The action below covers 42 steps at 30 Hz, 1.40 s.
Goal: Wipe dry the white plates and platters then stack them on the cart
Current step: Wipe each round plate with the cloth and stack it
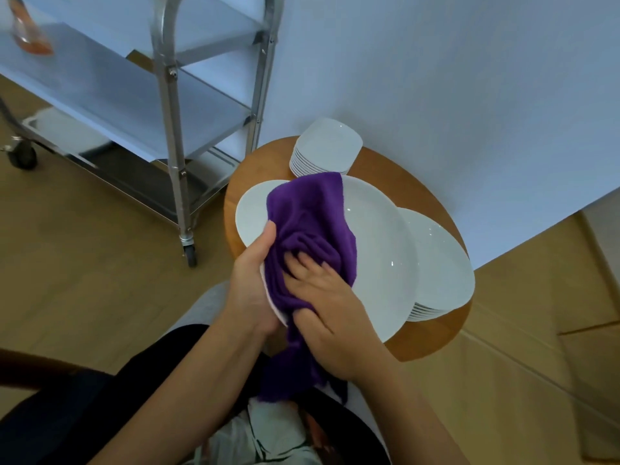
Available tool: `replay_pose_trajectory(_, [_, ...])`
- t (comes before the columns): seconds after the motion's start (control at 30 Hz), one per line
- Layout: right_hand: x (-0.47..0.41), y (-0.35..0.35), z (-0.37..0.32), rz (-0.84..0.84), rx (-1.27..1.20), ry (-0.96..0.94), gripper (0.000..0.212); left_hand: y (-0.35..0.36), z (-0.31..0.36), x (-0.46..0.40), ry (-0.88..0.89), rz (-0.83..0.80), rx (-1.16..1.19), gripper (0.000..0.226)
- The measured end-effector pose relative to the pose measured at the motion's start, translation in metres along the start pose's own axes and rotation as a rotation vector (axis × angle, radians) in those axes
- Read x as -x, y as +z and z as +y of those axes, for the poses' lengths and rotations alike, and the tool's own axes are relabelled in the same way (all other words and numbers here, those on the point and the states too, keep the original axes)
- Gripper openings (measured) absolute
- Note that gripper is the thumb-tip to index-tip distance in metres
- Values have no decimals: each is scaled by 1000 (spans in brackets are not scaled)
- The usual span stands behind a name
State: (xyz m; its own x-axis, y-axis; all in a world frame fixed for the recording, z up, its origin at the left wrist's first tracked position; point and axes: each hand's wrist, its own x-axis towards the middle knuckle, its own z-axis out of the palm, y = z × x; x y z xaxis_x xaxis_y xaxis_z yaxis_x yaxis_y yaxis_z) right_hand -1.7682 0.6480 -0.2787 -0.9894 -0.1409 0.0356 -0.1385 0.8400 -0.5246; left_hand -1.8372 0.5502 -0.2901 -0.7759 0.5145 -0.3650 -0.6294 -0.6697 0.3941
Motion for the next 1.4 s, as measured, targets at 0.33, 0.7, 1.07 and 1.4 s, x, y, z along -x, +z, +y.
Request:
replay_pose_trajectory(0.33, [36, -30, 27, 254, 408, -6, 50, 2, 1, 1, 78, -116, -12, 49])
replay_pose_trajectory(0.7, [13, -37, 22, 943, -494, 484, 22, 2, -2, -5, -29, -96, -136, 28])
replay_pose_trajectory(1.07, [-25, -65, 16, -16, 648, -49, 101, 2, 12, -5, -114, -343, -206, 29])
replay_pose_trajectory(1.4, [-55, -128, 31, -5, 224, 204, 62, 11, 9, -4, -137, -340, -337, 44])
